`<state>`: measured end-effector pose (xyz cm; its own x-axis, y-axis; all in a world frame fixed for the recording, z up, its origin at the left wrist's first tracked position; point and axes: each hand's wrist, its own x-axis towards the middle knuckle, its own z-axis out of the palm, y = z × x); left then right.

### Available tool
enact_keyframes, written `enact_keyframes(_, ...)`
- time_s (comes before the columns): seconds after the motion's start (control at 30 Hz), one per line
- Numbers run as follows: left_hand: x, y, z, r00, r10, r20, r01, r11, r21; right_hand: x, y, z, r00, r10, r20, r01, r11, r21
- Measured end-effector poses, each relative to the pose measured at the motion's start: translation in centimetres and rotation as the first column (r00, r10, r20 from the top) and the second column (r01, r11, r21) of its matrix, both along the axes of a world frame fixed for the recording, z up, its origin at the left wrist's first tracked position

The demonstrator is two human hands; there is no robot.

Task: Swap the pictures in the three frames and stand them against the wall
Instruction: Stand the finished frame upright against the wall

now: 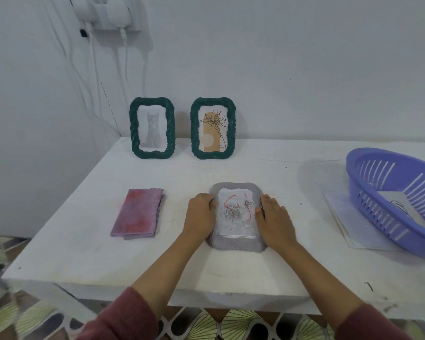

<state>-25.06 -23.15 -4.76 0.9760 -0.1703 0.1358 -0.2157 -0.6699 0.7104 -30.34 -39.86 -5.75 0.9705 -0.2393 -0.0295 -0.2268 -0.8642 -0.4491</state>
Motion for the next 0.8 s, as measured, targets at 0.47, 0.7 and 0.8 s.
enact_keyframes(0.47,1.1,9.2,-1.4,0.84,0.542,0.004,-0.501,0.773,0.389,0.1,-0.3,-0.1,1.0,-0.016,0.01,0.016,0.997,0.073)
enact_keyframes(0.7,-0.9,5.7,4.1,0.927,0.372,0.049,-0.343,0.893,-0.29,-1.2,2.4,4.4,0.992,-0.063,0.107,-0.004,0.848,0.531)
enact_keyframes(0.8,-3.2,0.6,5.5,0.957,0.115,0.266,-0.092,0.991,-0.098,-0.9,5.7,6.3,0.999,-0.01,0.031,-0.02,0.57,0.821)
